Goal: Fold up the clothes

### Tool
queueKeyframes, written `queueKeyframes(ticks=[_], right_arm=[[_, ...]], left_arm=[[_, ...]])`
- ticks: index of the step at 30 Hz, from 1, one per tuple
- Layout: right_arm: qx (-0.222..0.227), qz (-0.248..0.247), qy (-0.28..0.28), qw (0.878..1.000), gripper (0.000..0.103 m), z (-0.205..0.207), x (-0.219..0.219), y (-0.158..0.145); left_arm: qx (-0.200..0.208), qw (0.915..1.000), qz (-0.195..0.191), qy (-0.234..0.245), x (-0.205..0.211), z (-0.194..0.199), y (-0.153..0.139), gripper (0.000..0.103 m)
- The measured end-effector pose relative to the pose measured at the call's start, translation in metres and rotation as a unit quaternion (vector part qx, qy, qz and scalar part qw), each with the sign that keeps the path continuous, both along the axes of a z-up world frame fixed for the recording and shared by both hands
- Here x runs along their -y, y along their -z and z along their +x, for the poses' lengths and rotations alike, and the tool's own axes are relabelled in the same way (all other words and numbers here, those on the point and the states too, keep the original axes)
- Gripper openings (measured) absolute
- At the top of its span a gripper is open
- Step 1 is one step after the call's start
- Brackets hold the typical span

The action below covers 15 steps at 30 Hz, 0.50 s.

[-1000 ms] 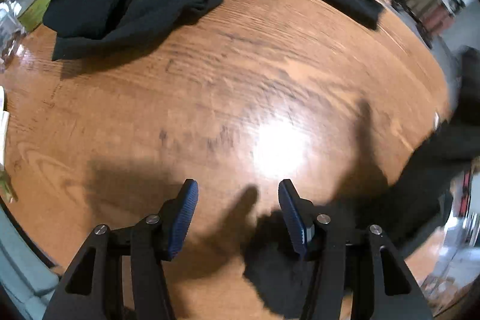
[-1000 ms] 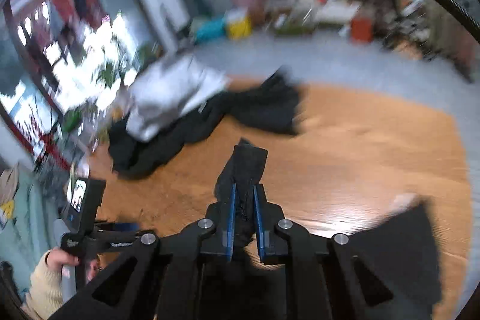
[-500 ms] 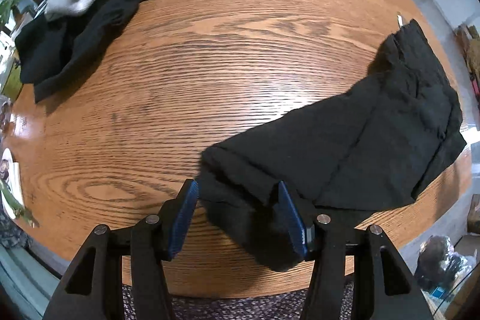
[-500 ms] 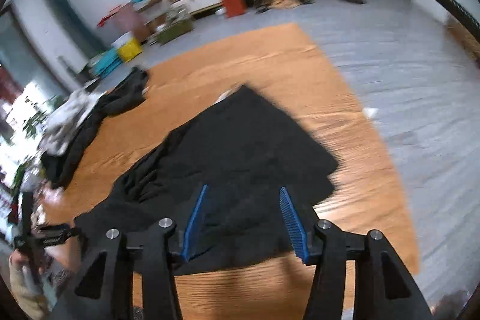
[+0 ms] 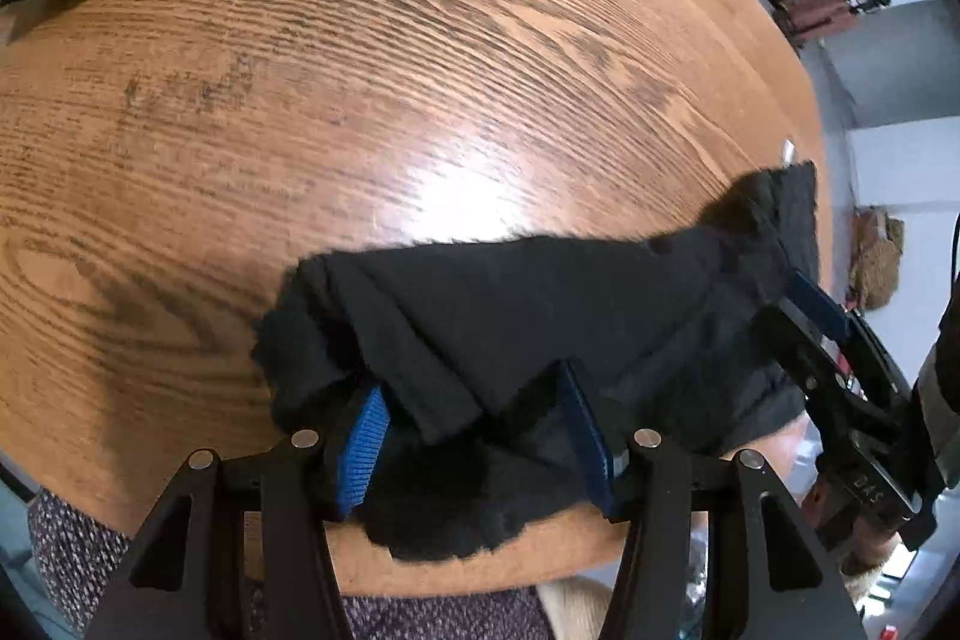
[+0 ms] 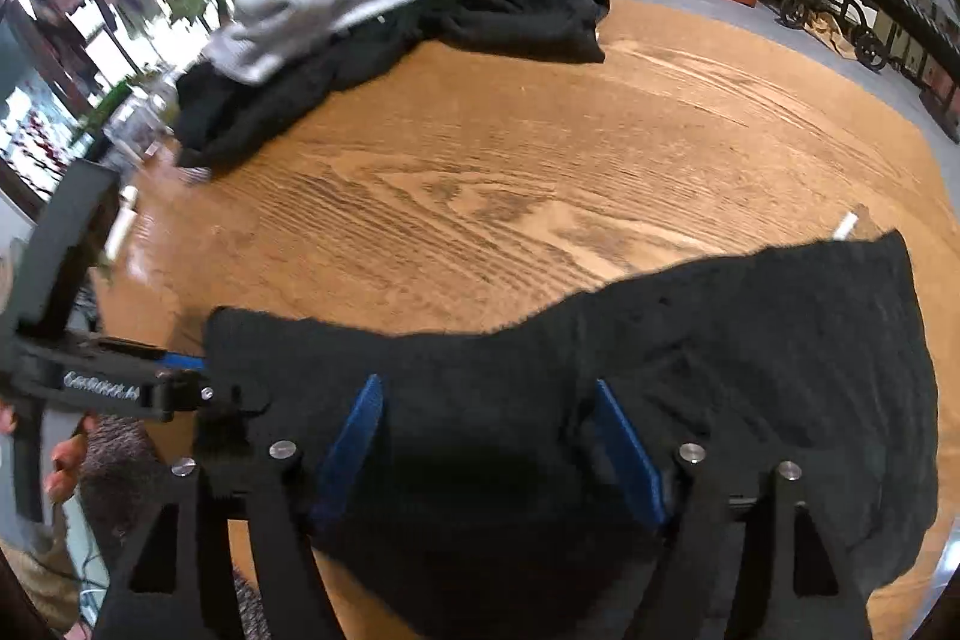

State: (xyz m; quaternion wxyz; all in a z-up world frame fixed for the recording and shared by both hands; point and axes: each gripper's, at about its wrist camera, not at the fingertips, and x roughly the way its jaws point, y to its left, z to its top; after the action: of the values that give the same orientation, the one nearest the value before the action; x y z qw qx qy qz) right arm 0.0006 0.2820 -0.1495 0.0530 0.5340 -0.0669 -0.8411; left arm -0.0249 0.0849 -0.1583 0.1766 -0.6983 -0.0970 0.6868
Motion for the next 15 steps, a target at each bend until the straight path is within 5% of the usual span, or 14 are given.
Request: queueKeyframes(ticks=[1, 2, 5, 12, 15], right_arm=[[0.004, 0.004, 0.000, 1.000, 0.039, -0.007, 0.000, 0.002], [0.004, 0.004, 0.002, 1.000, 0.028, -0.013, -0.001, 0.001], [-0.014, -0.027, -0.006, 1.000, 0.007, -0.024, -0.007, -0.014], [-0.066, -0.024, -0.012, 0.997, 0.007, -0.051, -0.003, -0.050], [-0.064, -0.028, -0.018, 0.997, 0.030, -0.047, 0.000, -0.052]], left_arm=[[-0.008, 0.9999, 0.007, 0.003, 0.000, -0.001, -0.003, 0.027], [-0.017, 0.9997, 0.013, 0.007, -0.001, -0.002, -0.007, 0.011], [-0.014, 0.9988, 0.046, 0.005, 0.005, -0.008, -0.015, 0.009], [0.001, 0.9851, 0.152, -0.080, 0.021, -0.052, -0.020, 0.008], [-0.013, 0.9827, 0.146, -0.113, 0.022, -0.074, -0.009, 0.008]])
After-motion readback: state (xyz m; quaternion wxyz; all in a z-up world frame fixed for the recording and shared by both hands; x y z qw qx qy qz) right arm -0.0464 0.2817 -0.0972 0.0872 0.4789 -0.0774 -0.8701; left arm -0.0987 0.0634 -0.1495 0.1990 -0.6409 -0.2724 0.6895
